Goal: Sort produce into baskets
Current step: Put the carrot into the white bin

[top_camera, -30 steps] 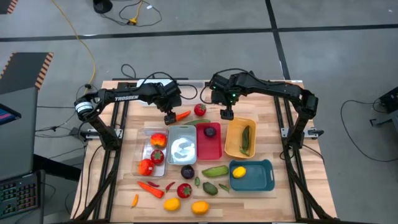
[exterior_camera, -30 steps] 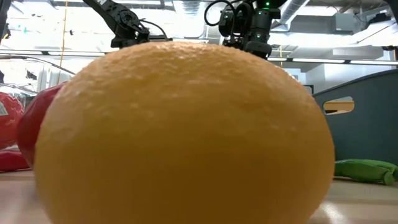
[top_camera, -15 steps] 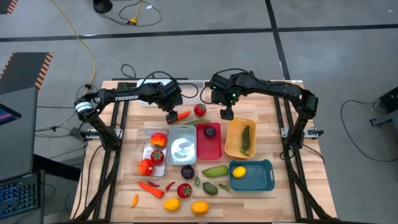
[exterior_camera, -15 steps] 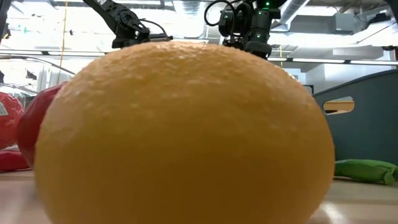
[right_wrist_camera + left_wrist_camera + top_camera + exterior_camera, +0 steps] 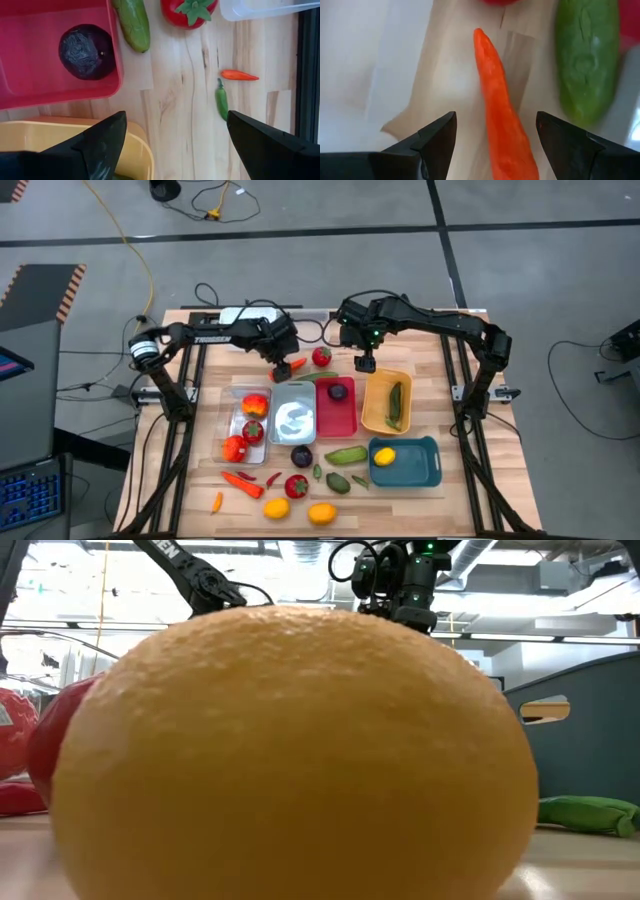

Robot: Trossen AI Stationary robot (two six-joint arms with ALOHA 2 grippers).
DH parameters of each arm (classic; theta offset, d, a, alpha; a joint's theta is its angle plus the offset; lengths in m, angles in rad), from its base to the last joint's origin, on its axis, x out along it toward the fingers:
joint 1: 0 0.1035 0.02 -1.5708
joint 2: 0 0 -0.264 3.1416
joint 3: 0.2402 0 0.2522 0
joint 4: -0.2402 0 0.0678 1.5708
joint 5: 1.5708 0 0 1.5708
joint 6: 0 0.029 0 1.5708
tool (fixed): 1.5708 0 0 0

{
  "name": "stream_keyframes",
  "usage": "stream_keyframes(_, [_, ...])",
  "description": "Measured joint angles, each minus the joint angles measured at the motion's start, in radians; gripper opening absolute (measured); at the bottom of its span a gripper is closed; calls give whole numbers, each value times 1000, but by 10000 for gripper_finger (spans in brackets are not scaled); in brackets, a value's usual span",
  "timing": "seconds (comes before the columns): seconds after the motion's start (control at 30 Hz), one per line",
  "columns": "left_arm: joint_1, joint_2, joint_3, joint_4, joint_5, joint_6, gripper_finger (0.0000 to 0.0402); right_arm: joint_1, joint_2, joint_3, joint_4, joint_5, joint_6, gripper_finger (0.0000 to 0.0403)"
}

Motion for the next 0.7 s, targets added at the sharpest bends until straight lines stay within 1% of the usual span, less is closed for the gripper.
stream_keyframes(0.23, [0,67,-3,9,-19,12,259,1,0,0,0,0,0,369])
stream_keyframes(0.33, [0,76,-3,10,-28,23,248,1,0,0,1,0,1,369])
stream_keyframes(0.47, [0,75,-3,11,-30,31,214,1,0,0,1,0,1,369])
stream_keyframes(0.7, [0,75,-3,11,-29,40,130,1,0,0,1,1,1,369])
